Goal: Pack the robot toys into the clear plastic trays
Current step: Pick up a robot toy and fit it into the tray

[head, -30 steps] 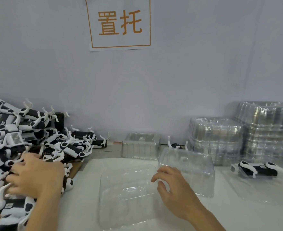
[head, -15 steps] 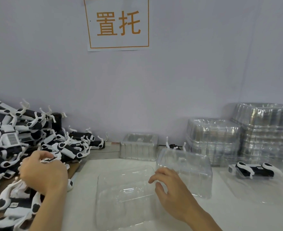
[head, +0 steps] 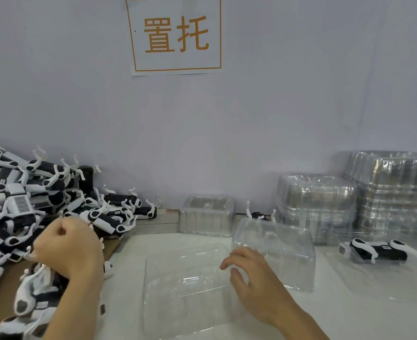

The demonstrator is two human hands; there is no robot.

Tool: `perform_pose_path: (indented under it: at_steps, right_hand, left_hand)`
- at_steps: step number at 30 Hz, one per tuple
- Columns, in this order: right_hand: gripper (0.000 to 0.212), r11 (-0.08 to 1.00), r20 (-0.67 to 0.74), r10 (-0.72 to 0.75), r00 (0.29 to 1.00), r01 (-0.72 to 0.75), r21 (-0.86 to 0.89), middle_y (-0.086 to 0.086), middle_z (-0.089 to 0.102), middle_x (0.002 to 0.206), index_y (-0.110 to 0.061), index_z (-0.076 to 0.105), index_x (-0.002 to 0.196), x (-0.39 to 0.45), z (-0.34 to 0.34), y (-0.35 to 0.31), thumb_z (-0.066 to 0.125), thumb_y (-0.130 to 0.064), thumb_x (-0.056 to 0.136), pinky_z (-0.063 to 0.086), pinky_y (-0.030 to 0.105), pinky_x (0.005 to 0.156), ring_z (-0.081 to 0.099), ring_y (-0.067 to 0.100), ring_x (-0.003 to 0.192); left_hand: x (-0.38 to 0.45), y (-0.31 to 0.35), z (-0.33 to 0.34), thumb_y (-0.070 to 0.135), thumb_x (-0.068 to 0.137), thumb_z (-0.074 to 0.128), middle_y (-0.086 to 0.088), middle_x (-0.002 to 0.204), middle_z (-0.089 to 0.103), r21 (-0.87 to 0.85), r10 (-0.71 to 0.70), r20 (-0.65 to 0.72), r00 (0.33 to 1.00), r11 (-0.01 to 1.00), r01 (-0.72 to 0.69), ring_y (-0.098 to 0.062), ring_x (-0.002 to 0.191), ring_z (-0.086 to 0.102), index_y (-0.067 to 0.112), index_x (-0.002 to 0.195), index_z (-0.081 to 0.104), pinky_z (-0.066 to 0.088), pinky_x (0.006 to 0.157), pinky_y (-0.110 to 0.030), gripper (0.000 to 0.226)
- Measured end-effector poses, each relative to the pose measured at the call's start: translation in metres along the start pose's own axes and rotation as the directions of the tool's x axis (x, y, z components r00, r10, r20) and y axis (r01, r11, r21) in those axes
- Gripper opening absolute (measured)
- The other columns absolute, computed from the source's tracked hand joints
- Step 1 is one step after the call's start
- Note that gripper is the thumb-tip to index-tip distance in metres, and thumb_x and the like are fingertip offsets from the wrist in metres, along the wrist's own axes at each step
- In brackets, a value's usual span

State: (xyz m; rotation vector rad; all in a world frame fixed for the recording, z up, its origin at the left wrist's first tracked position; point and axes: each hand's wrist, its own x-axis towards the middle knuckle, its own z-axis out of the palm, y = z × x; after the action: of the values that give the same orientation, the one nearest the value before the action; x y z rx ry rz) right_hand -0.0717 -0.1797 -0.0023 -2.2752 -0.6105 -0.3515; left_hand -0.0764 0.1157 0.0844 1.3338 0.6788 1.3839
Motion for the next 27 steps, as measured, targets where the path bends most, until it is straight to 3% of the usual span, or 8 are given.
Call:
perform_pose_path:
  at_steps: [2, 6, 10, 13, 16, 21, 24, 27]
  right_hand:
    - [0.025, 1.000, 0.003, 0.001, 1.000, -0.001, 0.001, -0.028, 0.047, 0.111, -0.044, 0.061, 0.097, 0.000, 0.000, -0.001, 0.046, -0.025, 0.097, 0.032, 0.007, 0.091, 0.036, -0.011, 0.122]
    - [0.026, 1.000, 0.011, 0.015, 1.000, -0.015, 0.003, -0.028, 0.047, 0.111, -0.044, 0.062, 0.096, -0.001, 0.000, -0.002, 0.046, -0.023, 0.098, 0.032, 0.007, 0.091, 0.037, -0.010, 0.121]
    - [0.026, 0.999, -0.001, 0.032, 0.999, -0.032, -0.005, -0.027, 0.046, 0.111, -0.042, 0.063, 0.098, -0.002, -0.002, -0.002, 0.047, -0.022, 0.098, 0.030, 0.005, 0.091, 0.037, -0.010, 0.121]
    - [0.026, 0.999, -0.014, 0.032, 0.999, -0.033, -0.025, -0.029, 0.046, 0.112, -0.044, 0.062, 0.098, -0.002, -0.002, -0.004, 0.047, -0.023, 0.097, 0.030, 0.004, 0.091, 0.034, -0.012, 0.122]
    - [0.026, 0.999, -0.027, 0.035, 0.999, -0.036, -0.031, -0.029, 0.045, 0.115, -0.045, 0.062, 0.100, -0.001, -0.002, -0.005, 0.047, -0.023, 0.097, 0.031, 0.011, 0.095, 0.033, -0.012, 0.122]
    - [0.027, 0.999, -0.111, -0.010, 0.994, 0.004, -0.054, -0.030, 0.044, 0.123, -0.044, 0.059, 0.115, 0.002, -0.005, -0.022, 0.049, -0.025, 0.098, 0.029, 0.023, 0.108, 0.032, -0.008, 0.126]
    - [0.027, 0.985, -0.185, -0.012, 0.983, 0.044, 0.169, -0.033, 0.050, 0.124, -0.046, 0.056, 0.121, 0.013, -0.010, -0.049, 0.056, -0.035, 0.096, 0.035, 0.021, 0.105, 0.041, -0.007, 0.124]
    - [0.064, 0.890, 0.002, 0.098, 0.995, -0.089, 0.446, -0.029, 0.049, 0.130, -0.054, 0.041, 0.135, 0.035, -0.019, -0.079, 0.068, -0.064, 0.078, 0.044, 0.024, 0.097, 0.050, -0.004, 0.120]
  left_hand:
    - [0.007, 0.011, 0.000, 0.006, 0.058, 0.033, -0.001, 0.038, 0.038, -0.154, -0.186, 0.021, 0.982, 0.970, 0.187, -0.019, 0.041, 0.031, 0.004, 0.050, 0.051, 0.038, 0.053, -0.032, 0.020]
    - [0.007, 0.026, 0.004, -0.002, 0.066, 0.036, 0.006, 0.039, 0.023, -0.469, -0.436, 0.271, 0.858, 0.719, 0.513, -0.014, 0.036, 0.019, 0.012, 0.055, 0.040, 0.020, 0.043, -0.024, 0.017]
    - [-0.008, 0.034, 0.006, -0.002, 0.070, 0.036, 0.003, 0.047, 0.016, -0.544, -0.419, 0.375, 0.827, 0.622, 0.563, -0.017, 0.045, 0.009, 0.015, 0.052, 0.032, 0.013, 0.050, -0.027, 0.026]
    - [-0.008, 0.043, 0.003, -0.001, 0.058, 0.039, 0.003, 0.047, 0.013, -0.598, -0.370, 0.405, 0.836, 0.585, 0.549, -0.018, 0.047, 0.007, 0.016, 0.048, 0.032, 0.014, 0.049, -0.025, 0.020]
    - [-0.005, 0.054, -0.002, 0.008, 0.044, 0.042, 0.002, 0.049, 0.012, -0.648, -0.328, 0.418, 0.847, 0.545, 0.531, -0.017, 0.045, 0.008, 0.015, 0.052, 0.033, 0.017, 0.045, -0.023, 0.014]
    - [-0.013, 0.063, -0.002, 0.010, 0.046, 0.037, 0.003, 0.049, 0.013, -0.670, -0.321, 0.482, 0.815, 0.464, 0.579, -0.016, 0.043, 0.008, 0.016, 0.048, 0.037, 0.018, 0.042, -0.022, 0.007]
    - [-0.026, 0.070, 0.004, 0.009, 0.047, 0.036, 0.003, 0.047, 0.013, -0.664, -0.284, 0.535, 0.795, 0.441, 0.604, -0.014, 0.041, 0.009, 0.015, 0.047, 0.039, 0.017, 0.042, -0.023, 0.007]
    - [-0.047, 0.081, 0.010, 0.010, 0.049, 0.039, 0.004, 0.044, 0.013, -0.634, -0.192, 0.620, 0.761, 0.448, 0.630, -0.013, 0.039, 0.008, 0.015, 0.046, 0.041, 0.016, 0.042, -0.021, 0.006]
